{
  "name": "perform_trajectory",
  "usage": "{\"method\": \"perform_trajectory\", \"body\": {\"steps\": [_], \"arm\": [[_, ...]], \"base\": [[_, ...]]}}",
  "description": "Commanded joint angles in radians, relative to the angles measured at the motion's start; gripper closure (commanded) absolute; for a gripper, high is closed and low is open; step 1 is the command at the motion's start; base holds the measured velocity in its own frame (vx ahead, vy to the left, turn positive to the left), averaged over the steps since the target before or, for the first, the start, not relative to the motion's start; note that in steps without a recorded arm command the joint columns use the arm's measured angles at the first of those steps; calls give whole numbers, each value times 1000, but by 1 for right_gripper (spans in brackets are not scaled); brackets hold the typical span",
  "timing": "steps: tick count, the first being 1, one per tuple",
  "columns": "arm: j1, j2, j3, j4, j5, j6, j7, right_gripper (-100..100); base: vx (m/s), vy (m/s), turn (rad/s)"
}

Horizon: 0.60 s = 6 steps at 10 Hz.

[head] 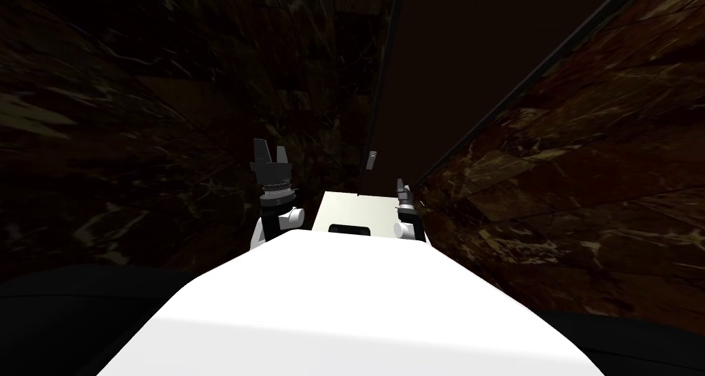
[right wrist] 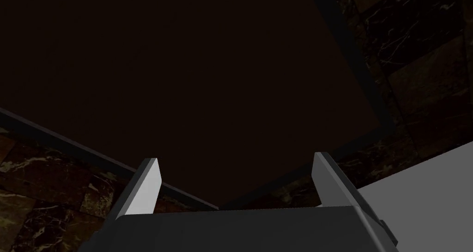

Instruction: Pull the door open

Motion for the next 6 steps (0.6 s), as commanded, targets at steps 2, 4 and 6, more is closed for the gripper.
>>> {"method": "perform_trajectory", "body": {"steps": [2, 4, 6], "arm": [[-4, -5, 5, 23, -9, -1, 62, -100], [-8, -11, 9, 47, -20, 1, 119, -100], [-10, -15, 12, 58, -26, 2, 157, -100]], "base": [[69, 25, 25], [103, 18, 64], [73, 17, 19]]}}
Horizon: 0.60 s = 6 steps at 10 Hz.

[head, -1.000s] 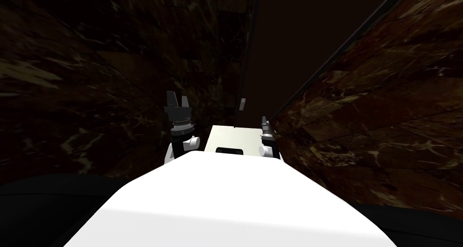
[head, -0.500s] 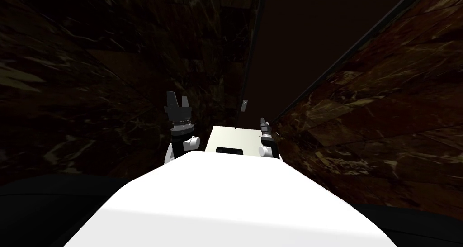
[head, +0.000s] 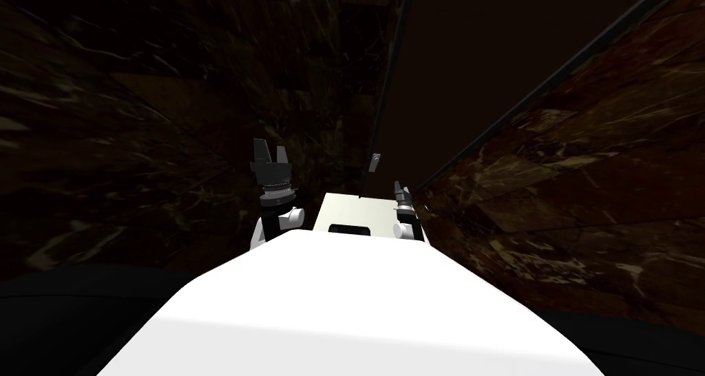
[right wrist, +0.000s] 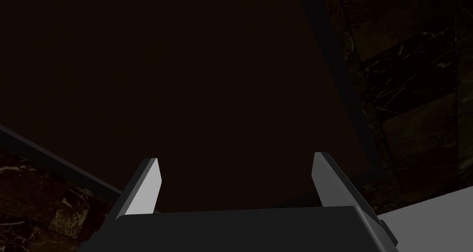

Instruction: Pull the door open

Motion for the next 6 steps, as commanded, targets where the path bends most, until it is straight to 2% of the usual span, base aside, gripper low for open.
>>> {"method": "perform_trajectory", "body": {"steps": [1, 6], "arm": [[-3, -6, 2, 16, -9, 3, 49, -100], [-13, -20, 12, 71, -35, 7, 194, -100]], "base": [[82, 32, 59], [105, 30, 50]]}}
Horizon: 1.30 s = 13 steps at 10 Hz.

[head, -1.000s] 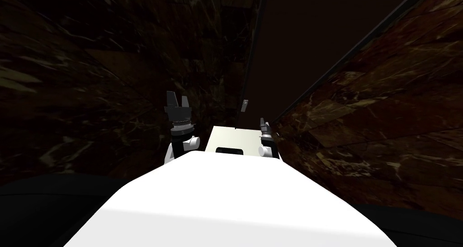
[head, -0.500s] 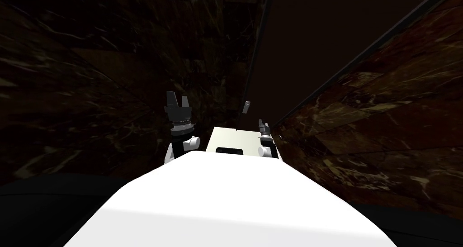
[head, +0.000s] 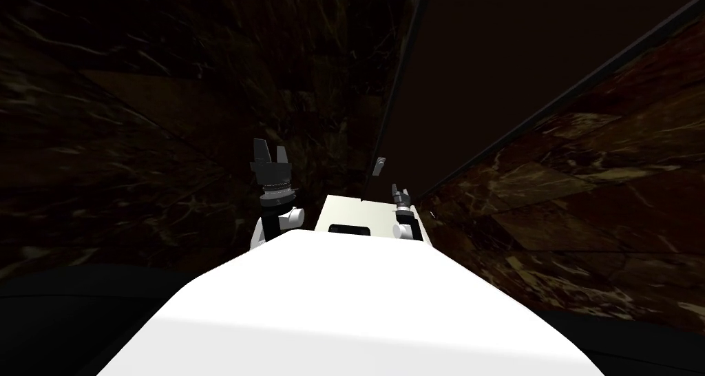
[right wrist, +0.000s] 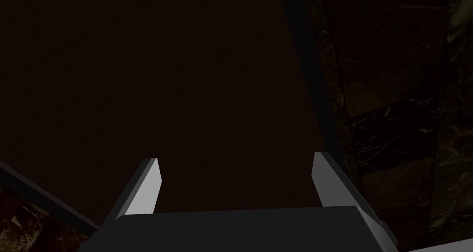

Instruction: Pull the door open

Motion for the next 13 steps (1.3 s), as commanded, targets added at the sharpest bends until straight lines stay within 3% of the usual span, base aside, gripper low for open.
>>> {"method": "perform_trajectory", "body": {"steps": [1, 13], "arm": [[-4, -5, 3, 18, -8, 1, 50, -100], [-21, -31, 22, 119, -57, 9, 322, -100]], "base": [[124, 11, 48], [100, 9, 39]]}}
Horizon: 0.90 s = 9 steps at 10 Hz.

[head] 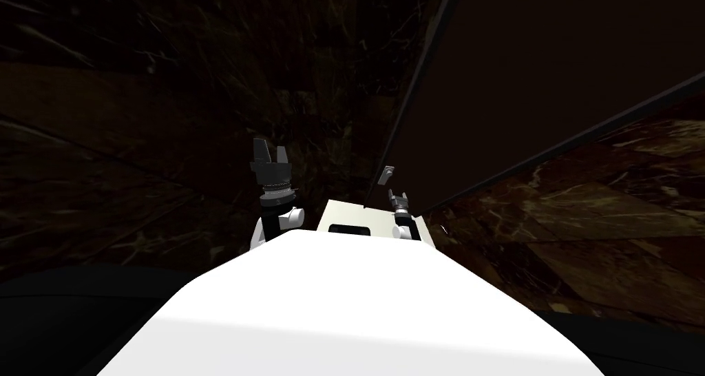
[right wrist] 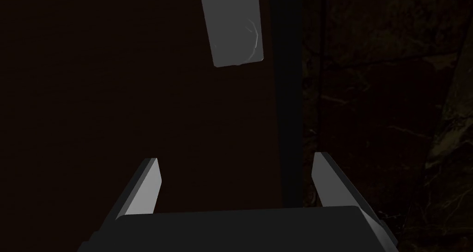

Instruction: Pull the door open

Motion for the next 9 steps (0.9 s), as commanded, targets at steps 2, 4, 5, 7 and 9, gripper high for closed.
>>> {"method": "perform_trajectory", "body": {"steps": [2, 4, 5, 7, 9], "arm": [[-5, -6, 3, 20, -10, 3, 57, -100], [-7, -9, 6, 34, -17, 5, 95, -100], [-8, -10, 6, 39, -19, 5, 108, -100], [-9, -12, 7, 43, -21, 4, 113, -100], [-41, -24, -11, 77, -20, 9, 99, -100]], "base": [[97, -5, 36], [106, -6, 30], [111, -7, 29], [72, 1, 14], [178, 28, 36]]}}
